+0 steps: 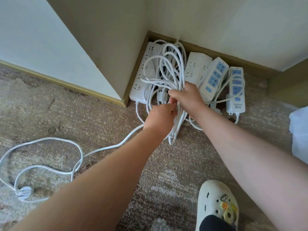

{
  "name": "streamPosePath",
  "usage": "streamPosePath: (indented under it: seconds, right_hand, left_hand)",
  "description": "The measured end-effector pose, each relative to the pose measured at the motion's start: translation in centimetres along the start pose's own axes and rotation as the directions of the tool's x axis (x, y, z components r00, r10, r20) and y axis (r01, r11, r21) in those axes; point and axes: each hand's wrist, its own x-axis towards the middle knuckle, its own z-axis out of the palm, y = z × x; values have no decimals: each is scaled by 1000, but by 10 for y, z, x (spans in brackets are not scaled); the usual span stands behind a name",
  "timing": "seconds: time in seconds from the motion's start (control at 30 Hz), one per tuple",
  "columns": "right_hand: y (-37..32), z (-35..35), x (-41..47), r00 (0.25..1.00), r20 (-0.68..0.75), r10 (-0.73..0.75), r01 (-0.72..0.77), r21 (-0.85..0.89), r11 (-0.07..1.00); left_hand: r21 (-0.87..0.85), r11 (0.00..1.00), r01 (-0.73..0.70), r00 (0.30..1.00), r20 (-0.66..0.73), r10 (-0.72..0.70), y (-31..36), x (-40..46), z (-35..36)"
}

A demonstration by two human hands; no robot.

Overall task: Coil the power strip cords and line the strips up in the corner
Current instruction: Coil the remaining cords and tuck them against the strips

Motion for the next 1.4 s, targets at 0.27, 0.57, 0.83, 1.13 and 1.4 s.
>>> streamPosePath:
  seconds: [0.27,0.57,0.83,1.13,1.4]
  right_hand:
    - [7,-2,6,994,-101,-53,53,0,999]
    - [11,5,3,981,-172,-85,90,21,996]
    - [7,13,1,979,-177,-103,102,-10,995]
    - [13,12,-2,962,-215,-171,162,-58,985]
    - [6,10,-2,990,-24,-137,134,-108,985]
  left_hand:
    - [-78,997,-9,1000,-27,7,-90,-60,-22]
    - [101,969,226,965,117,-237,-195,-121,-50]
    - [319,940,-120,946,325,11,-133,-75,-52]
    - [251,891,378,866,245,-436,-170,-93,-75]
    - [135,985,107,982,138,-125,-46,-25,-56]
